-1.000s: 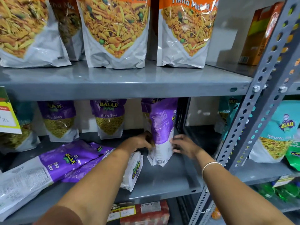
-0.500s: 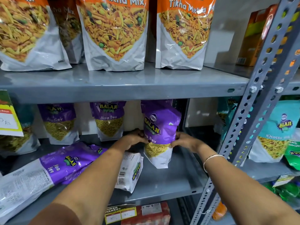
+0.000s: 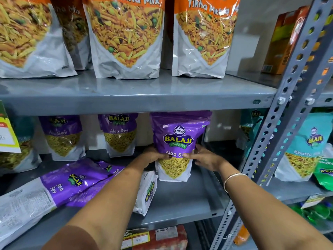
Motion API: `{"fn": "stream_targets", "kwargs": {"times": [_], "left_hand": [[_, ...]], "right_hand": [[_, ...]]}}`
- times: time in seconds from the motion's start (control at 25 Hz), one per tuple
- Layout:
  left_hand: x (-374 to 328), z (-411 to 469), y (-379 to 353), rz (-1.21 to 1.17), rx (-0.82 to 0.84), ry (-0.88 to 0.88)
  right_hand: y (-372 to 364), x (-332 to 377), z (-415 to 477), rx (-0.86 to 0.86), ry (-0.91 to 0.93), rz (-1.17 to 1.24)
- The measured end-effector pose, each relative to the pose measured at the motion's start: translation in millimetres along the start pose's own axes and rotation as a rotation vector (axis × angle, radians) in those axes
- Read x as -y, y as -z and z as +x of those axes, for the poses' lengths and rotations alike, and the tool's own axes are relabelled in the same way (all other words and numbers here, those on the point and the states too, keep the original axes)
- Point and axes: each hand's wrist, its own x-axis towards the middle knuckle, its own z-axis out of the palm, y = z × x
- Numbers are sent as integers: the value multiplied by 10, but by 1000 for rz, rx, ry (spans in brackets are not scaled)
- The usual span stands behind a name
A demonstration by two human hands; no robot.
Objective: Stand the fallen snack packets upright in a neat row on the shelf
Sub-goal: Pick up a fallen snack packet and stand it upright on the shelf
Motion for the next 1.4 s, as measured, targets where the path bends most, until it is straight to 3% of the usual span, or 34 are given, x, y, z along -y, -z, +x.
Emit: {"fn": "stream_targets", "kwargs": {"times": [0.2, 0.36, 0.48, 0.84, 0.92, 1.04, 1.12, 1.2, 1.28, 1.4], "left_hand": [[17, -32, -37, 37, -29, 20], [50, -87, -47, -4, -31, -13], [54, -251, -61, -34, 58, -99], [39, -840, -370, 12, -6, -61], [108, -786, -410, -51, -14, -59], [63, -986, -262, -102, -45, -37], [-16, -1263, -57, -139, -113, -54], [119, -1327, 206, -137, -285, 21], [362, -1385, 507, -101, -415, 223], [769, -1470, 923, -30, -369, 412]], "right_hand": [[-193, -34, 46, -105, 130, 89], [-216, -78, -49, -173, 124, 81], [-247, -102, -228, -230, 92, 82], [-263, -140, -835, -221, 132, 60], [-215, -34, -951, -180, 70, -121], [-200, 139, -1002, 26, -412, -540], [-330, 258, -994, 137, -638, -727], [-601, 402, -918, 234, -693, -849], [-946, 544, -793, 286, -659, -916], [-1531, 736, -557, 229, -463, -884]]}}
